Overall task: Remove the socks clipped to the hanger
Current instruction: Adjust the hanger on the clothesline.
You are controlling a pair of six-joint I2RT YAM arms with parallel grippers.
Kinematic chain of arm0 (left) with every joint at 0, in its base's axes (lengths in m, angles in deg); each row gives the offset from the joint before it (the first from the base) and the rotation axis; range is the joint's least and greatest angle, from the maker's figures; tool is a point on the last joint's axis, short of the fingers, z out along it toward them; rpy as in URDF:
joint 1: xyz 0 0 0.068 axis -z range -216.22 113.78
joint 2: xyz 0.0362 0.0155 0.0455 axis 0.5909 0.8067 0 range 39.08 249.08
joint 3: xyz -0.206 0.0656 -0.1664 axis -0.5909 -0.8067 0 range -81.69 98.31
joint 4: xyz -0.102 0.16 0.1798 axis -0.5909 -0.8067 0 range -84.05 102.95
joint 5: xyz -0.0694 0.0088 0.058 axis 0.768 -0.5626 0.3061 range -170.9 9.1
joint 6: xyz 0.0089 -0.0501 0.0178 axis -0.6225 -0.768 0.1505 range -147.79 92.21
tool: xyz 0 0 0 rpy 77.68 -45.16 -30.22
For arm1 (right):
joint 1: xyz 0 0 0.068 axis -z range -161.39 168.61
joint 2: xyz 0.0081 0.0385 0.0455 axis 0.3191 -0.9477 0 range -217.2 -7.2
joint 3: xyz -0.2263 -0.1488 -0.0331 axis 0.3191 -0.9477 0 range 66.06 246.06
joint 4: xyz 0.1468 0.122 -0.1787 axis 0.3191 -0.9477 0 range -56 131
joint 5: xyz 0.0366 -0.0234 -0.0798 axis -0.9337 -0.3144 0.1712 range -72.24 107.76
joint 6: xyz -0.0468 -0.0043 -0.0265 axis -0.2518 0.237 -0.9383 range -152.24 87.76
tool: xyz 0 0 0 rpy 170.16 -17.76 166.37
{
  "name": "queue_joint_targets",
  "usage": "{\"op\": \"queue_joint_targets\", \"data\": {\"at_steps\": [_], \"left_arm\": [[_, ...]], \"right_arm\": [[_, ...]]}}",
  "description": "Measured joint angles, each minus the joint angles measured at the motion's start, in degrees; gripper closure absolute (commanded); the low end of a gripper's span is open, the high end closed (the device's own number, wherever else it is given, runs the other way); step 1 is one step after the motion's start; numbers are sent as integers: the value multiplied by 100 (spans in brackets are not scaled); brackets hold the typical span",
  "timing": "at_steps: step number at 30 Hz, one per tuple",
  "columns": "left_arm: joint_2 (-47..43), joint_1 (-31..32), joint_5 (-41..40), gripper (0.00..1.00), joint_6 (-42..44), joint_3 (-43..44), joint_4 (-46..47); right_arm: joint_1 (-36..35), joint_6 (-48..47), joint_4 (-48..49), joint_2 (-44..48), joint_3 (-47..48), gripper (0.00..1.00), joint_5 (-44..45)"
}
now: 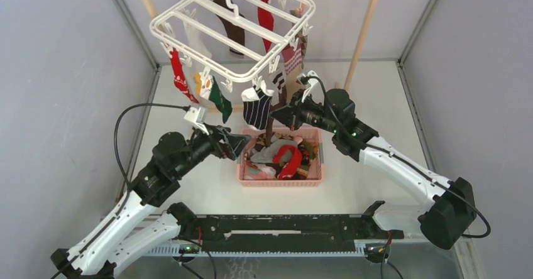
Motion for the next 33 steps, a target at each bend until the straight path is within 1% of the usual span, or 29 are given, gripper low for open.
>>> {"op": "queue_joint_targets", "data": {"at_steps": [8,12,16,19,24,30,33], "left_arm": [[24,70,496,0,-4,0,22],[98,199,577,0,-9,0,74],[162,332,586,0,-9,0,118],[212,417,586,0,-7,0,166],[334,564,577,0,-7,0,254],[518,693,527,1,-7,0,302],[529,702,354,1,-4,46,232]], "right_arm": [[289,487,157,28,-2,100,-975],[444,750,264,52,0,100,-1425],[518,817,168,249,0,100,-1668],[522,726,-98,551,0,100,-1641],[525,466,-645,994,-2,100,-1344],[555,203,-1073,1228,-2,100,-831],[560,105,-1228,1274,-26,100,-529]]}}
